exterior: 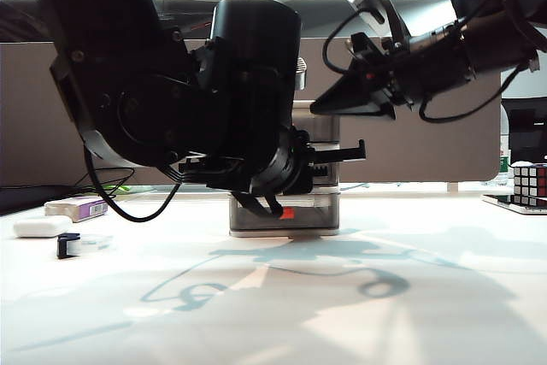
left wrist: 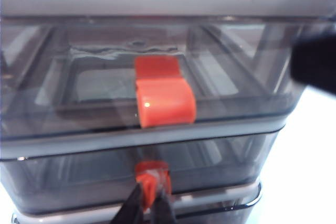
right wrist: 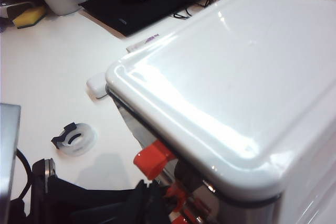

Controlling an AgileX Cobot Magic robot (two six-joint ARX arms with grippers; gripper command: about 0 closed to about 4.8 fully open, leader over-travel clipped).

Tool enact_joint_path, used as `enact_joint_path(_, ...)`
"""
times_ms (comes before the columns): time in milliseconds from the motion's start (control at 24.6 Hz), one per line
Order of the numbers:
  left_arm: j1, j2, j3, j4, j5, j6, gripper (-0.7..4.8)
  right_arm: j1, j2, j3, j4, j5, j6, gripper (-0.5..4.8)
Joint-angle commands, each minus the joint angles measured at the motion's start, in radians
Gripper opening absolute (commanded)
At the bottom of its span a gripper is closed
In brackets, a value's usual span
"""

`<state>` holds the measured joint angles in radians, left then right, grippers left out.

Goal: Open the second layer of the drawer on the table, pick up the transparent tape on the table and put it in, and finally close the drawer.

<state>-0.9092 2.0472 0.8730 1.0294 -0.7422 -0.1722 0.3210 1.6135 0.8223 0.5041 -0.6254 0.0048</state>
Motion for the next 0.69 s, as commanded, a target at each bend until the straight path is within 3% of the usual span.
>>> enact_joint_path(41, 0.002, 0.0, 0.004, -0.003, 0.002, 0.004, -0.06, 0.001, -0.002, 0.005, 0.032, 0.016, -0.006, -0.05)
enact_joint_path(691, 0.0, -0.004, 0.004, 0.001, 0.003, 0.008, -0.06, 0.0, 0.042, 0.005, 0.055, 0.074, -0.008, -0.05)
